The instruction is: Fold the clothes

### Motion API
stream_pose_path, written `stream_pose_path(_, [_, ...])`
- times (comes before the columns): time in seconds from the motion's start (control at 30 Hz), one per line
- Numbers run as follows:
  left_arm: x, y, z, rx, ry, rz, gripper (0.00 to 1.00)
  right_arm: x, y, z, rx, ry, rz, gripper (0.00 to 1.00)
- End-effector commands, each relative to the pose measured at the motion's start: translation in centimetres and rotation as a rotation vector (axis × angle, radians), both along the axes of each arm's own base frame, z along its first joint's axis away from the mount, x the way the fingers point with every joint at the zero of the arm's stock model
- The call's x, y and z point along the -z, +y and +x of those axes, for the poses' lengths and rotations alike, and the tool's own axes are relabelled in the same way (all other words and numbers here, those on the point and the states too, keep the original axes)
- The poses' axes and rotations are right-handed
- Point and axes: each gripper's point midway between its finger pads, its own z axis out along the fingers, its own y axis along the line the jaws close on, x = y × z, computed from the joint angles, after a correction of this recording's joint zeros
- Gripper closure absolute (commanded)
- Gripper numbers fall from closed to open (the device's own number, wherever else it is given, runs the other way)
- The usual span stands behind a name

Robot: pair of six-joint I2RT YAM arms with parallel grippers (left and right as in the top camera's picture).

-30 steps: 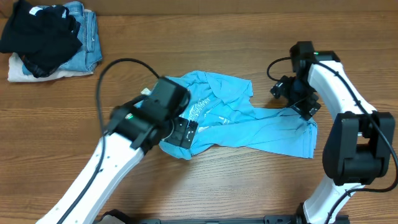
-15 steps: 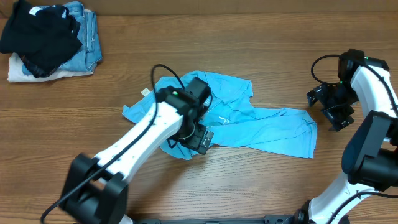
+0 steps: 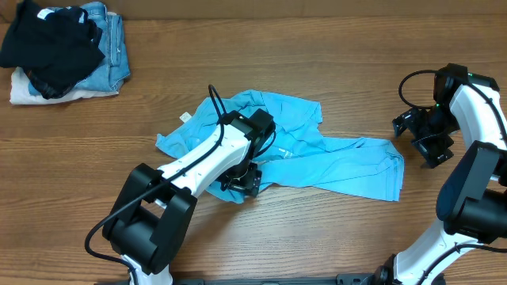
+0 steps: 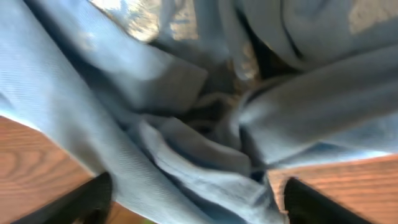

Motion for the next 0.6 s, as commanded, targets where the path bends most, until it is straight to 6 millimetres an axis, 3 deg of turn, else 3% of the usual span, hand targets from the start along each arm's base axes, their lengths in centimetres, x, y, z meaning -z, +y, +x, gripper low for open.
stream_pose_path(0.0, [-0.3, 0.3, 1.1, -0.031, -0.055, 0.033, 0.4, 0.0, 0.1, -0.5, -0.016, 0.014, 0.012, 0.0])
stream_pose_path(0.07, [-0.3, 0.2, 1.2, -0.031, -0.057, 0.032, 0.59, 0.0, 0.2, -0.8, -0.024, 0.029, 0.017, 0.0])
stream_pose_path(0.13, [-0.2, 0.1, 1.3, -0.031, -0.064, 0.027, 0.7, -0.1, 0.3, -1.2, -0.024, 0.044, 0.023, 0.0])
stream_pose_path(0.17, [-0.2, 0.0, 1.5, -0.032, -0.07, 0.022, 0.86, -0.2, 0.7, -1.6, -0.025, 0.059, 0.036, 0.0])
stream_pose_path(0.2, [-0.2, -0.1, 1.6, -0.032, -0.075, 0.018, 0.93, -0.2, 0.9, -1.8, -0.027, 0.068, 0.043, 0.0])
stream_pose_path(0.37, [-0.1, -0.4, 1.9, -0.042, -0.09, 0.005, 0.96, 0.1, 1.9, -2.7, -0.053, 0.11, 0.056, 0.0])
stream_pose_path(0.57, [0.0, -0.6, 2.2, -0.048, -0.103, -0.003, 0.96, 3.2, 3.1, -2.1, -0.096, 0.062, 0.043, 0.0])
